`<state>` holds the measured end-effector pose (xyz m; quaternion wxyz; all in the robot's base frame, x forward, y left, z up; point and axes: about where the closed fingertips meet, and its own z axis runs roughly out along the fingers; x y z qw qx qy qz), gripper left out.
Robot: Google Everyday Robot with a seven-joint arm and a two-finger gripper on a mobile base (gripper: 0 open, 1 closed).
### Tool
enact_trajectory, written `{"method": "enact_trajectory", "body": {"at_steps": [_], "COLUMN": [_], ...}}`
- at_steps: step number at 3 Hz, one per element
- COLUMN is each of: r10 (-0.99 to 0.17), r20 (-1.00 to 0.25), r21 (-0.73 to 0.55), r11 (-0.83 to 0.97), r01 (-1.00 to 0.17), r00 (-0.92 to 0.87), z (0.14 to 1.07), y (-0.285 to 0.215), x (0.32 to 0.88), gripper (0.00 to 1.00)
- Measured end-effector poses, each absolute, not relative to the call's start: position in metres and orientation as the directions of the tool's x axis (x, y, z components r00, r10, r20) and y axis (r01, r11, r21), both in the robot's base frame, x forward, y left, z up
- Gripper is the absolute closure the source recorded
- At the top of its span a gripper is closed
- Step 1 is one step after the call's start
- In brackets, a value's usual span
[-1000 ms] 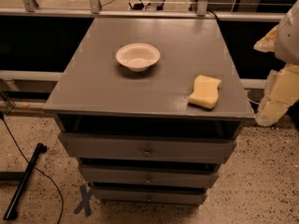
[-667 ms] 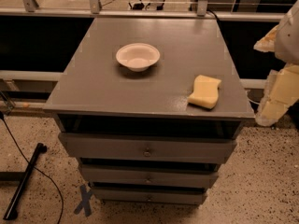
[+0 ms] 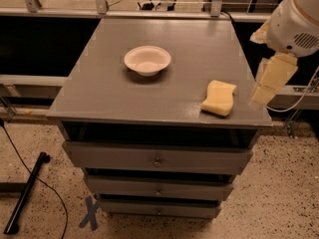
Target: Place sponge into paper bowl
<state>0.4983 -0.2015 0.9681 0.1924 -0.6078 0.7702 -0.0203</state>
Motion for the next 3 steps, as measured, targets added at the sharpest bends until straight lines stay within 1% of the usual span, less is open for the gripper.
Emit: {"method": "enact_trajectory", "body": {"at_steps": [1, 2, 3], "r10": [-0.941, -0.94, -0.929], "r20": [-0.303, -0.308, -0.318], "r21": [-0.261, -0.245, -0.213], "r11": [0.235, 0.229, 0.265], "r01": [-0.936, -0.942, -0.94], "r00": [-0.152, -0.149, -0.19], "z": [0.948, 0.924, 0.896], "y": [-0.18, -0.168, -0.168], "x": [0.534, 0.552, 0.565], "gripper": [0.0, 0.0, 0.0]}}
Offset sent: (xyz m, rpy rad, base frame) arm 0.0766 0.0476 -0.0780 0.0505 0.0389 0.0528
